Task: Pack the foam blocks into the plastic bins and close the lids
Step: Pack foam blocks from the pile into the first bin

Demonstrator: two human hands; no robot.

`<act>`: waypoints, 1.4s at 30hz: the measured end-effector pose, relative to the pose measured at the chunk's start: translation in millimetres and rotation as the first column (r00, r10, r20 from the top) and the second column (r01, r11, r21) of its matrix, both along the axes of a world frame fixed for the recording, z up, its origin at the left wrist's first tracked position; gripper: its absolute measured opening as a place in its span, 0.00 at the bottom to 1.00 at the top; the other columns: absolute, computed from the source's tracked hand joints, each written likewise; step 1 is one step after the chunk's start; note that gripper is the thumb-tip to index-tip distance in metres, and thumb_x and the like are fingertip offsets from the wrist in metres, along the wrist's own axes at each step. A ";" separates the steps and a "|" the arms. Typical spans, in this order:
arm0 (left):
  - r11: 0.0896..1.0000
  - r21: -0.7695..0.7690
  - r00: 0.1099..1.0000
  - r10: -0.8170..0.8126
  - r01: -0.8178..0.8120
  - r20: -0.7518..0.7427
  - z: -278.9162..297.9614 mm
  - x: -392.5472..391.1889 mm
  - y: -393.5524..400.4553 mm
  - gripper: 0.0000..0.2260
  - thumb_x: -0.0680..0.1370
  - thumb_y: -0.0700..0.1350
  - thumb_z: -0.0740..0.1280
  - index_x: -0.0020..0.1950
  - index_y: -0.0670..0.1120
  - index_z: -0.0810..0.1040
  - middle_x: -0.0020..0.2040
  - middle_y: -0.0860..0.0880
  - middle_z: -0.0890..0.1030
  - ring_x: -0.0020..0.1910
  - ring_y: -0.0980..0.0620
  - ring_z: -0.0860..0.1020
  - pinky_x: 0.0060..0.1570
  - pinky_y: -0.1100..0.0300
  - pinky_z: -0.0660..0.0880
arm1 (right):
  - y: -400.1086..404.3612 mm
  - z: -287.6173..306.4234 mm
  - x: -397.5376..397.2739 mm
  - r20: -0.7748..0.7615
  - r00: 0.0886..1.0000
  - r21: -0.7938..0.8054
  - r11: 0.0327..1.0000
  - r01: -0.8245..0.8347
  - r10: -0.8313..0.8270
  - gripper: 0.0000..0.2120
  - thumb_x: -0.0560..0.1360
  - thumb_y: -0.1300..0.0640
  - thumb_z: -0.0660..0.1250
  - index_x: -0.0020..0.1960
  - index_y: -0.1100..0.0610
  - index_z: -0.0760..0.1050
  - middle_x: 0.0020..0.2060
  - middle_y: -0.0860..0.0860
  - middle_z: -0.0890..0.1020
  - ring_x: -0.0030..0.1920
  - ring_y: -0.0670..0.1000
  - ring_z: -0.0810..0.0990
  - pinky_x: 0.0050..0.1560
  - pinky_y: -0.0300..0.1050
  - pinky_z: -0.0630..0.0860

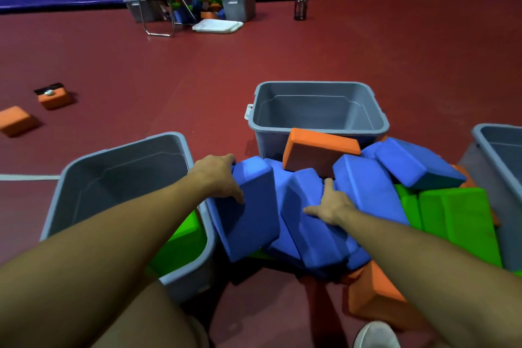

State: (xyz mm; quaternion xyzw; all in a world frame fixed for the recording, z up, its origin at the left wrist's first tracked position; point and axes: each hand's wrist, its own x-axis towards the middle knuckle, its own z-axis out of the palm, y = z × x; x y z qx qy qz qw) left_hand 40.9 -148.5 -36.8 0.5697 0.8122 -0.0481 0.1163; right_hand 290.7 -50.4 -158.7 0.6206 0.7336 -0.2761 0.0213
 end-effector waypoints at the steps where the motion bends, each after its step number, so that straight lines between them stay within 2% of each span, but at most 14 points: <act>1: 1.000 0.002 1.000 0.002 -0.002 0.000 0.4 0.5 -0.2 0.43 0.59 0.63 0.79 0.69 0.51 0.69 0.62 0.46 0.79 0.59 0.42 0.77 0.51 0.53 0.75 | -0.9 4.1 -1.2 0.006 1.000 0.030 1.000 0.002 -0.002 0.50 0.66 0.38 0.76 0.75 0.54 0.51 0.60 0.61 0.76 0.58 0.63 0.77 0.50 0.50 0.73; 3: 1.000 0.005 1.000 0.005 -0.005 0.004 0.6 0.7 -0.7 0.43 0.59 0.63 0.79 0.69 0.51 0.69 0.62 0.46 0.79 0.59 0.42 0.77 0.51 0.52 0.75 | -3.2 9.1 -3.6 0.013 0.999 0.057 0.998 -0.036 0.036 0.53 0.63 0.37 0.77 0.76 0.48 0.48 0.60 0.62 0.75 0.58 0.64 0.77 0.51 0.51 0.74; 5: 1.000 0.001 1.000 0.002 -0.002 0.011 0.1 -0.3 -1.8 0.43 0.59 0.63 0.79 0.69 0.51 0.68 0.62 0.47 0.78 0.58 0.42 0.77 0.51 0.52 0.75 | -4.7 11.8 -7.7 -0.010 0.996 0.072 0.994 -0.084 0.085 0.57 0.63 0.35 0.76 0.78 0.39 0.40 0.63 0.64 0.71 0.60 0.64 0.75 0.57 0.53 0.74; 8: 1.000 0.002 1.000 -0.008 0.008 0.020 -1.0 -3.0 -3.7 0.43 0.59 0.63 0.79 0.69 0.51 0.69 0.61 0.47 0.79 0.58 0.43 0.77 0.51 0.51 0.77 | -2.9 17.3 -13.4 0.021 0.991 0.094 0.987 -0.131 0.130 0.54 0.64 0.33 0.73 0.77 0.34 0.39 0.62 0.63 0.71 0.60 0.64 0.75 0.59 0.53 0.73; 11: 1.000 0.002 1.000 -0.005 0.005 0.030 -1.3 -4.6 -5.5 0.44 0.58 0.63 0.80 0.69 0.52 0.69 0.61 0.48 0.79 0.58 0.43 0.77 0.51 0.50 0.77 | -6.3 24.1 -21.6 0.063 0.988 0.110 0.983 -0.148 0.141 0.48 0.65 0.33 0.72 0.77 0.37 0.49 0.62 0.62 0.70 0.59 0.65 0.74 0.58 0.55 0.73; 14: 1.000 0.007 0.999 0.003 -0.004 0.036 -0.5 -5.3 -6.4 0.44 0.57 0.64 0.80 0.69 0.52 0.69 0.61 0.48 0.79 0.57 0.43 0.77 0.51 0.49 0.78 | -10.9 31.0 -28.6 0.019 0.993 0.158 0.981 -0.116 0.114 0.35 0.67 0.36 0.73 0.66 0.47 0.62 0.57 0.60 0.70 0.55 0.66 0.75 0.51 0.54 0.73; 18: 1.000 0.008 0.999 0.018 -0.019 0.050 2.0 -4.5 -6.6 0.44 0.57 0.63 0.80 0.69 0.52 0.69 0.61 0.48 0.79 0.58 0.43 0.77 0.52 0.50 0.78 | -11.5 40.8 -31.3 0.098 0.991 0.209 0.972 -0.112 0.093 0.30 0.67 0.36 0.70 0.60 0.50 0.63 0.54 0.57 0.75 0.55 0.63 0.76 0.48 0.52 0.72; 20: 0.999 0.016 0.998 0.031 -0.032 0.060 4.9 -3.7 -6.2 0.44 0.57 0.62 0.80 0.69 0.53 0.69 0.61 0.49 0.79 0.57 0.43 0.77 0.51 0.50 0.78 | -11.1 48.4 -31.4 0.129 0.990 0.302 0.948 -0.097 0.060 0.29 0.66 0.36 0.69 0.57 0.50 0.65 0.53 0.55 0.77 0.57 0.61 0.75 0.48 0.52 0.68; 22: 0.997 0.045 0.996 0.059 -0.062 0.070 10.4 -2.2 -4.5 0.44 0.55 0.61 0.81 0.68 0.55 0.70 0.60 0.49 0.79 0.57 0.43 0.77 0.49 0.50 0.78 | -9.6 63.3 -31.4 0.035 0.999 0.442 0.897 -0.020 0.005 0.27 0.64 0.37 0.69 0.55 0.51 0.67 0.52 0.53 0.78 0.56 0.60 0.74 0.48 0.52 0.69; 24: 0.989 0.103 0.992 0.101 -0.108 0.072 17.9 0.7 -3.1 0.42 0.54 0.59 0.81 0.67 0.57 0.71 0.60 0.48 0.78 0.57 0.41 0.77 0.44 0.51 0.76 | -6.0 82.9 -31.9 -0.176 0.982 0.539 0.828 0.154 -0.068 0.27 0.63 0.40 0.71 0.55 0.52 0.68 0.52 0.53 0.79 0.54 0.61 0.75 0.45 0.51 0.71; 28: 0.942 0.282 0.984 0.168 -0.179 0.063 36.7 6.7 -3.8 0.37 0.59 0.54 0.79 0.66 0.58 0.69 0.60 0.44 0.72 0.60 0.37 0.71 0.42 0.49 0.70 | -1.9 110.9 -36.7 -0.500 0.854 0.566 0.692 0.448 -0.145 0.33 0.64 0.41 0.73 0.64 0.50 0.66 0.56 0.55 0.77 0.54 0.62 0.77 0.43 0.51 0.71; 34: 0.822 0.518 0.967 0.248 -0.238 0.052 54.6 -11.0 -15.0 0.30 0.65 0.45 0.71 0.66 0.57 0.68 0.59 0.46 0.68 0.60 0.40 0.66 0.41 0.49 0.71 | -5.9 108.1 -51.8 -0.653 0.757 0.564 0.663 0.493 -0.008 0.34 0.63 0.47 0.76 0.65 0.54 0.69 0.57 0.58 0.75 0.56 0.62 0.75 0.56 0.53 0.72; 39: 0.775 0.574 0.949 0.315 -0.265 0.013 67.5 -46.5 -35.4 0.31 0.66 0.43 0.70 0.67 0.58 0.68 0.60 0.47 0.68 0.61 0.41 0.66 0.40 0.52 0.68 | -9.2 114.1 -92.2 -0.684 0.708 0.610 0.668 0.427 0.172 0.30 0.65 0.47 0.76 0.63 0.55 0.71 0.55 0.54 0.75 0.54 0.56 0.76 0.54 0.48 0.70; 42: 0.742 0.594 0.928 0.372 -0.310 0.019 67.6 -83.1 -57.2 0.31 0.66 0.43 0.69 0.68 0.57 0.68 0.60 0.47 0.68 0.61 0.42 0.66 0.40 0.51 0.68 | -16.9 116.2 -132.6 -0.686 0.674 0.637 0.673 0.377 0.272 0.30 0.65 0.46 0.75 0.62 0.56 0.71 0.54 0.54 0.74 0.54 0.56 0.76 0.54 0.50 0.73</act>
